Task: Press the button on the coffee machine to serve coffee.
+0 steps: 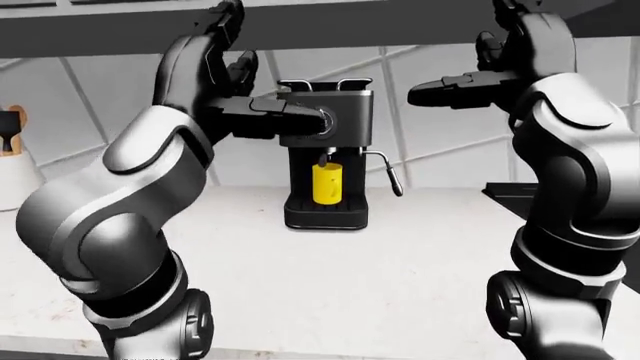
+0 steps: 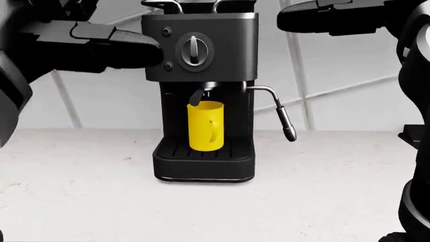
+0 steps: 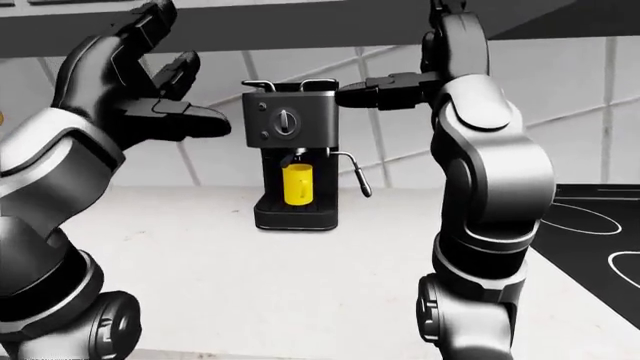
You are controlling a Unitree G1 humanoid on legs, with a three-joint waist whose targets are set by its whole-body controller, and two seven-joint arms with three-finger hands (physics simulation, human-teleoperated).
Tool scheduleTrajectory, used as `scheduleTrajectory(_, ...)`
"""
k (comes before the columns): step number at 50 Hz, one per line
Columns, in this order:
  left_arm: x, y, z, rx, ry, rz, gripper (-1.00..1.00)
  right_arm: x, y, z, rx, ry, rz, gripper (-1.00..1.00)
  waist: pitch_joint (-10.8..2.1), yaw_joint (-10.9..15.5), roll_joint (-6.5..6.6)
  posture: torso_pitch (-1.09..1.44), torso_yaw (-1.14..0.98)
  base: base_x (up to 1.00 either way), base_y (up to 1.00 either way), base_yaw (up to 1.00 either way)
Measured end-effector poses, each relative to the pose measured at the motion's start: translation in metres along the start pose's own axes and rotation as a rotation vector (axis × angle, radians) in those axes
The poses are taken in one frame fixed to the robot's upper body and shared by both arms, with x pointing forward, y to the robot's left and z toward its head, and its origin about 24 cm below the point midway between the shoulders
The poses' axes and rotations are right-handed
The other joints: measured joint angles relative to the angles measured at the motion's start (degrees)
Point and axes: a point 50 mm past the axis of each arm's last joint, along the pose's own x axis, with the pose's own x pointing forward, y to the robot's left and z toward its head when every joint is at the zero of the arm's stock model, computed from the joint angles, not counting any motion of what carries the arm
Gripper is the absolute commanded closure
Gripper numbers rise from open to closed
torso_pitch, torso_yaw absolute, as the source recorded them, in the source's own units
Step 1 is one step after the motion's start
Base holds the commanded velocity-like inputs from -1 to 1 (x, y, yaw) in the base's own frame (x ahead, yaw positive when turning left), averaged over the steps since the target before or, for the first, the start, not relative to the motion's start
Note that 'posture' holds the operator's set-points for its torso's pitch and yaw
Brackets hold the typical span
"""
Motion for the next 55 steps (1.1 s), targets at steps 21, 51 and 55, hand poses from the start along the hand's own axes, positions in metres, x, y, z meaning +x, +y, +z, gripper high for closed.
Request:
scheduleTrajectory(21,-0.01,-0.028,-0.004,0.001,0.02,-0.101,-1.0,-0.001,-0.002,-0.007,0.005,0.01,-0.005,-1.0,-0.22,0.16,0.08,-0.9,0.0,0.0,0.0,0.0)
scheduleTrajectory(51,-0.007,-0.042,-0.028,-0.007,0.068,-0.141,-1.0,-0.002,-0.003,-0.009,0.006,0.012,-0.005,-1.0,-0.75,0.32,-0.15,-0.9,0.0,0.0,0.0,0.0)
scheduleTrajectory(55,-0.005,-0.043,-0.033,-0.009,0.082,-0.147,-1.0,-0.003,-0.004,-0.006,0.002,0.009,-0.006,-1.0,-0.79,0.37,-0.21,-0.9,0.0,0.0,0.0,0.0)
